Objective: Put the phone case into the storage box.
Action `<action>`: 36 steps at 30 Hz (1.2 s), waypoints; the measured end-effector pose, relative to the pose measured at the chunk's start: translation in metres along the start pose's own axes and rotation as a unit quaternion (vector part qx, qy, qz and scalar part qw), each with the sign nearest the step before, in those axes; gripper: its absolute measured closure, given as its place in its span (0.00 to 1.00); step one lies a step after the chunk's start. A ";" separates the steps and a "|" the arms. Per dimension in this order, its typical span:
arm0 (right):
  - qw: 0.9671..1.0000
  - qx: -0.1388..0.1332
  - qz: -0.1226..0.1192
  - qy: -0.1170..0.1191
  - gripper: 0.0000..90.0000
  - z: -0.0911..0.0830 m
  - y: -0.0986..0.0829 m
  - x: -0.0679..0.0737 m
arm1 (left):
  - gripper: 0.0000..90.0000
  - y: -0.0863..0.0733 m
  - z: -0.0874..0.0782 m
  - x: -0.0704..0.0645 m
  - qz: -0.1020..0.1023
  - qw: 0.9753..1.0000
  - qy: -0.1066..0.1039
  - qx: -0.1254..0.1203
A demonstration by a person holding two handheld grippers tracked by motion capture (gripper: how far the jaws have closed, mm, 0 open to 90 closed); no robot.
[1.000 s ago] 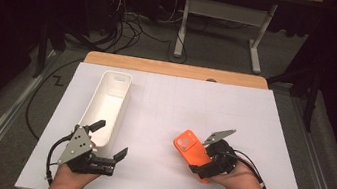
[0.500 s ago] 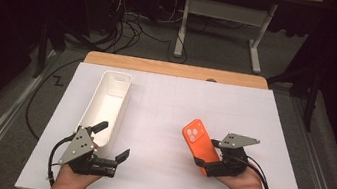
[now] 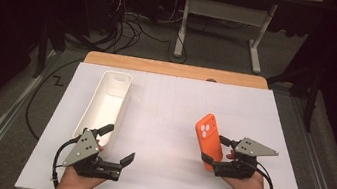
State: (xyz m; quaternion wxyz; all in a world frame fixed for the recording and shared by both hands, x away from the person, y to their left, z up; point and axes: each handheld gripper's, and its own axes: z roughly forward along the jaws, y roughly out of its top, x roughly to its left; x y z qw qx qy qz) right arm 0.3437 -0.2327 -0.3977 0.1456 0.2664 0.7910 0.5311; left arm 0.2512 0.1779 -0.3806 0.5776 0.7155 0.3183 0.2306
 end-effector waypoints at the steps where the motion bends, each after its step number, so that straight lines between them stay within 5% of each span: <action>1: 1.000 -0.007 0.002 0.000 0.18 -0.001 -0.002 -0.001 | 0.00 0.000 0.001 -0.001 0.000 1.000 -0.003 0.002; 11: 0.999 -0.044 -0.007 -0.010 0.19 -0.011 -0.008 0.001 | 0.00 0.000 0.015 -0.013 0.003 1.000 -0.025 0.014; 23: 0.998 -0.058 0.001 -0.008 0.18 -0.016 -0.008 -0.004 | 0.00 0.009 0.038 -0.007 -0.010 0.999 -0.041 0.031; 36: 0.998 -0.058 0.007 -0.010 0.18 -0.019 -0.010 -0.008 | 0.00 0.042 0.075 0.001 -0.001 0.998 -0.062 0.020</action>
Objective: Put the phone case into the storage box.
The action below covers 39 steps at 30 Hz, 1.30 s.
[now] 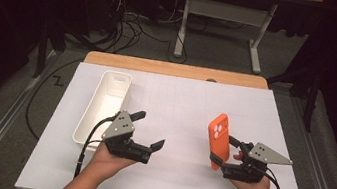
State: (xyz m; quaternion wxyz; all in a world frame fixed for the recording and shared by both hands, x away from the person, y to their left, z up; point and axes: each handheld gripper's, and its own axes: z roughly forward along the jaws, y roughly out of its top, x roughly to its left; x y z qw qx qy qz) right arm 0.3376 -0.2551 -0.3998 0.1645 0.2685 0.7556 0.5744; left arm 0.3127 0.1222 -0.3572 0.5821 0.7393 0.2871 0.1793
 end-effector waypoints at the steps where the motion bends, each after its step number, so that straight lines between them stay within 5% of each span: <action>1: 1.000 0.001 0.001 0.000 0.18 0.000 0.000 0.000 | 0.00 0.001 0.003 0.001 -0.003 1.000 -0.001 -0.003; 10: 1.000 0.009 0.005 0.004 0.18 0.004 -0.003 0.000 | 0.00 -0.014 0.015 -0.003 -0.010 1.000 -0.014 -0.001; 14: 1.000 0.014 0.008 0.011 0.18 0.008 -0.004 0.002 | 0.00 -0.019 0.015 -0.004 -0.023 0.999 -0.036 -0.009; 17: 1.000 0.017 0.011 0.023 0.18 0.014 -0.005 0.003 | 0.00 -0.022 0.019 -0.006 -0.022 0.998 -0.055 -0.009; 33: 0.997 0.029 -0.020 0.074 0.19 0.039 0.008 0.002 | 0.01 -0.023 0.021 -0.010 -0.013 0.998 -0.068 -0.006; 39: 0.993 0.043 -0.026 0.105 0.19 0.048 0.007 -0.001 | 0.01 -0.024 0.022 -0.010 -0.009 0.997 -0.079 -0.007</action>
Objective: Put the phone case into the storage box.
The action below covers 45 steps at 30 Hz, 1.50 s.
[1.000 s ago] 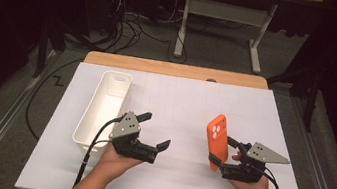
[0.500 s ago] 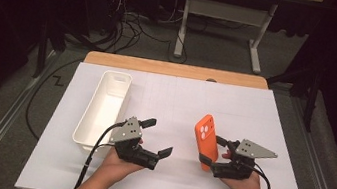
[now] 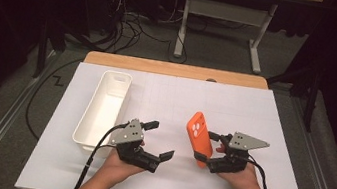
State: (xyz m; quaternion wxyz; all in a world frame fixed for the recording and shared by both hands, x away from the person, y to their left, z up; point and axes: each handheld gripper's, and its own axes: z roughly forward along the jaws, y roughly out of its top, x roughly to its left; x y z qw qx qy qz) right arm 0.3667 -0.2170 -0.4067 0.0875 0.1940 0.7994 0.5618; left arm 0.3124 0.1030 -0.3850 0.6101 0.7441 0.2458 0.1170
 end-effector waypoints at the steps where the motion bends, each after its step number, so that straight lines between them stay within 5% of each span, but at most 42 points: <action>1: 1.000 0.000 -0.001 0.006 0.19 0.001 0.000 0.000 | 0.01 0.000 0.000 0.000 0.000 1.000 -0.003 0.000; 13: 0.997 -0.002 -0.001 0.073 0.19 0.012 -0.002 0.008 | 0.01 -0.001 0.003 -0.005 0.002 1.000 -0.023 -0.004; 45: 0.990 -0.021 -0.007 0.137 0.19 0.015 0.003 0.026 | 0.01 -0.001 0.003 -0.013 -0.002 0.999 -0.049 -0.010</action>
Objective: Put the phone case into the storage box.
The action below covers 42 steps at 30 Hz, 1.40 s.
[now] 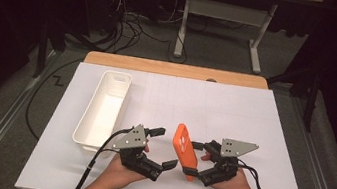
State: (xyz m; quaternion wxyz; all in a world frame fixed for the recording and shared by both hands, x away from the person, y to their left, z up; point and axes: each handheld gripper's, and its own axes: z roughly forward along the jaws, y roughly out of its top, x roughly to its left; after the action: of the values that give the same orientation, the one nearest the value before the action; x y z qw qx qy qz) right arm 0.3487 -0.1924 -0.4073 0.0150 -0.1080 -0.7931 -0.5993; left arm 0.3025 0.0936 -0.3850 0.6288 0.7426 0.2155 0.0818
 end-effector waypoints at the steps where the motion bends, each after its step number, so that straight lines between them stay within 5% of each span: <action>1: 1.000 0.000 -0.001 0.001 0.19 0.000 0.000 0.000 | 0.01 0.000 0.000 0.000 0.000 1.000 -0.001 0.000; 28: 1.000 0.017 -0.008 0.016 0.19 0.006 0.015 -0.002 | 0.00 0.001 -0.001 -0.001 0.006 1.000 -0.011 0.002; 42: 0.999 0.030 -0.012 0.034 0.19 0.007 0.012 0.002 | 0.00 0.000 -0.001 0.002 0.005 0.999 -0.036 -0.001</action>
State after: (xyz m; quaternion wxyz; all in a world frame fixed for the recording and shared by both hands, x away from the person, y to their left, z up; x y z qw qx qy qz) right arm 0.3494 -0.1820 -0.3979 0.0380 -0.0778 -0.8110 -0.5786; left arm 0.3036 0.0953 -0.3853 0.6365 0.7457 0.1885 0.0581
